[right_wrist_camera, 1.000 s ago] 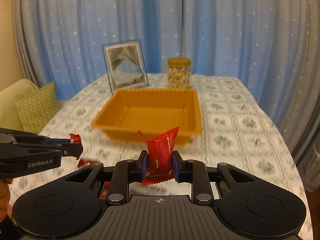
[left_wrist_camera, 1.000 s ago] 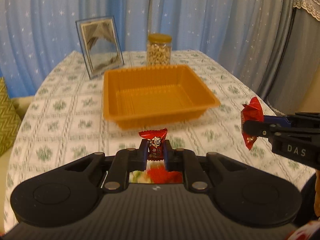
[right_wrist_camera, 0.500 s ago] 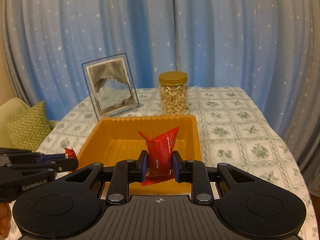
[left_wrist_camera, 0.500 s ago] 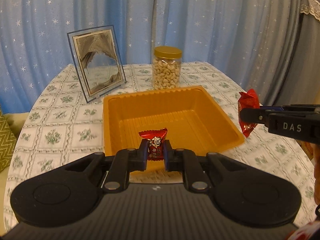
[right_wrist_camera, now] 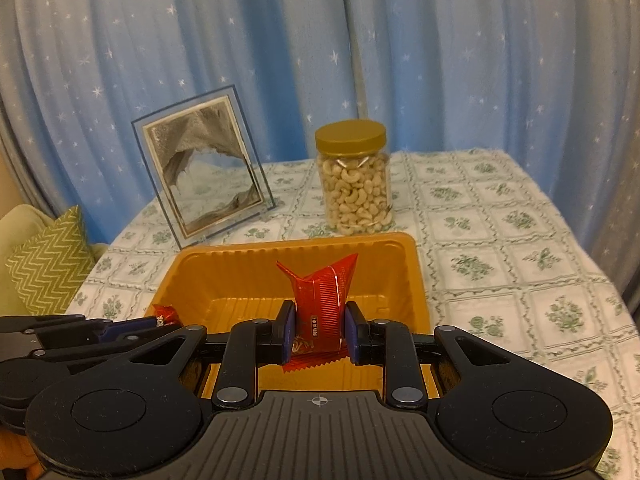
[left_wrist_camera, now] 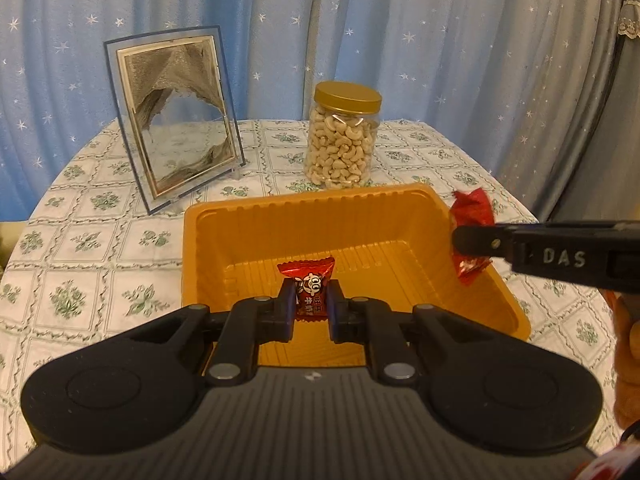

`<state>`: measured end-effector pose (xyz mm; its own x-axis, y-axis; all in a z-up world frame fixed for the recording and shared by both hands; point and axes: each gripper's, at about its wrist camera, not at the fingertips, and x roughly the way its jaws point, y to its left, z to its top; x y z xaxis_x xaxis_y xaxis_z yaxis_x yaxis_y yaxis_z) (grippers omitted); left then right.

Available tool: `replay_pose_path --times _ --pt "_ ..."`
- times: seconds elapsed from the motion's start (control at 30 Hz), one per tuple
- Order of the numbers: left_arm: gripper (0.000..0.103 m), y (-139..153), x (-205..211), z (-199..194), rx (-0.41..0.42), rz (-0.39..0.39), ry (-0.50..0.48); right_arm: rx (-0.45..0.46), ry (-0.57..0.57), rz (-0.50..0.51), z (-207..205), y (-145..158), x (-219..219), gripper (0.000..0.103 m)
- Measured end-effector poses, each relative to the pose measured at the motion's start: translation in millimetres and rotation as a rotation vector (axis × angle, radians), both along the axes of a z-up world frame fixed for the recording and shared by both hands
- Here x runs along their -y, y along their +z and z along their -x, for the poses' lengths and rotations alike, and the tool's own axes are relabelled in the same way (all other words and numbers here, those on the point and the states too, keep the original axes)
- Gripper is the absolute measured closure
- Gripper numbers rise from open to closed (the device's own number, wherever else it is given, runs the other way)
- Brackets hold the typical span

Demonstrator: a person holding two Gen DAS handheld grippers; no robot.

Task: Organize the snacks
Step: 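Carry both red candies over the orange tray with both tools, then open the left tool and the right tool to drop candies into the tray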

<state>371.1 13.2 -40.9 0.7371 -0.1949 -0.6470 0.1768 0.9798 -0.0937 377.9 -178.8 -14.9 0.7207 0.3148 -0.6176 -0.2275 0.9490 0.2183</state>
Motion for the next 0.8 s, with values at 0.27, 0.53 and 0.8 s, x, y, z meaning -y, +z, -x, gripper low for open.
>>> replay_pose_path --times 0.27,0.53,0.8 --pt "0.089 -7 -2 -27 -0.001 0.042 -0.002 -0.036 -0.015 0.009 -31 -17 -6 0.077" --pt "0.088 -17 1 -46 -0.002 0.023 0.008 -0.078 -0.016 0.014 -49 -34 -10 0.077" --pt "0.086 -26 -6 -63 0.0 0.039 0.029 -0.083 -0.023 0.024 -60 -41 -16 0.077"
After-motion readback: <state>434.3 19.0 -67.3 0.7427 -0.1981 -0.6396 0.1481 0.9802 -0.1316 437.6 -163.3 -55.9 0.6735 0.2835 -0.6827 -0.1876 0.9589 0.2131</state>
